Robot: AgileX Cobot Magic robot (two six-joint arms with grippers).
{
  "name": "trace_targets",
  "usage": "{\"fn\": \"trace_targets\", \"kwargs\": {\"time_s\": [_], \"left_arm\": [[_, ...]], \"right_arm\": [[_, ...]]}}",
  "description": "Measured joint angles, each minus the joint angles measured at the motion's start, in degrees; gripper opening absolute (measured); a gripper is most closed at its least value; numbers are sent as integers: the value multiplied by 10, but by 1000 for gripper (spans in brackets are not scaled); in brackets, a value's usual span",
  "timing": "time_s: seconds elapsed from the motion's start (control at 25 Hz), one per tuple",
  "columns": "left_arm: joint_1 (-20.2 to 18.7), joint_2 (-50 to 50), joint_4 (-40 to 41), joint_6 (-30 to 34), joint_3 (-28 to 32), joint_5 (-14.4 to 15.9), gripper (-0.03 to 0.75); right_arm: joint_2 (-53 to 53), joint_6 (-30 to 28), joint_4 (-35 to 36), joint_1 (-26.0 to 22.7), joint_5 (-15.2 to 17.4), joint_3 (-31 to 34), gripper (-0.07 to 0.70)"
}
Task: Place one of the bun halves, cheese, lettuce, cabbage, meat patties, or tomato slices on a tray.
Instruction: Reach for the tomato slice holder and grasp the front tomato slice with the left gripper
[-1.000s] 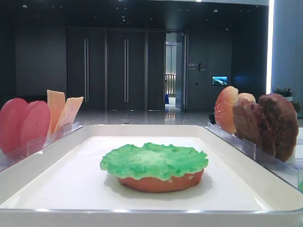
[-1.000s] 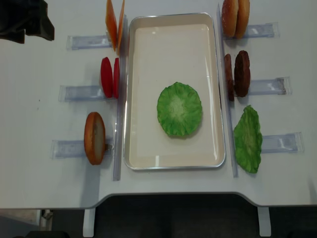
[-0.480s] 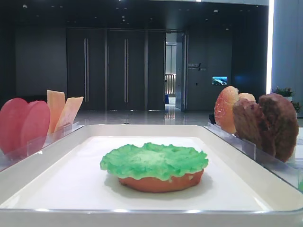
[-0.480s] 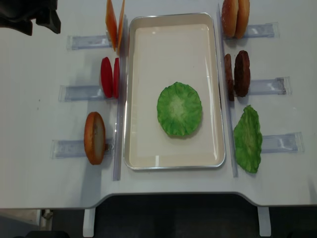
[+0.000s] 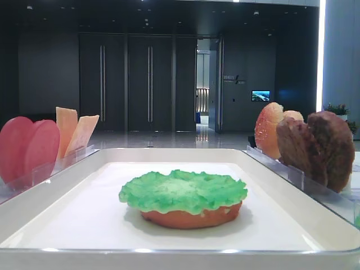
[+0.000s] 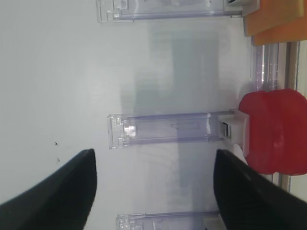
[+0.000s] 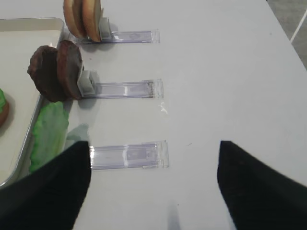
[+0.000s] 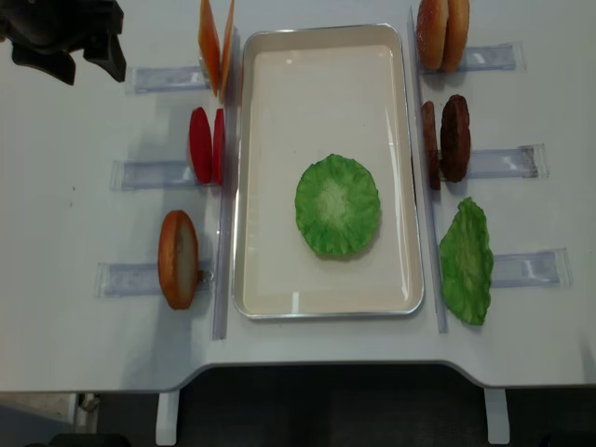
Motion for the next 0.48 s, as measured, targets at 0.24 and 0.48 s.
{"fn": "trace_targets", "kwargs": {"time_s": [0.24,0.48], "left_arm": [[-11,0,1,-18,0,0,579],[-82,0,11,-70,0,-7,579]], "right_arm": [[0,0,0,0,0,0,521],[0,0,0,0,0,0,521]]}}
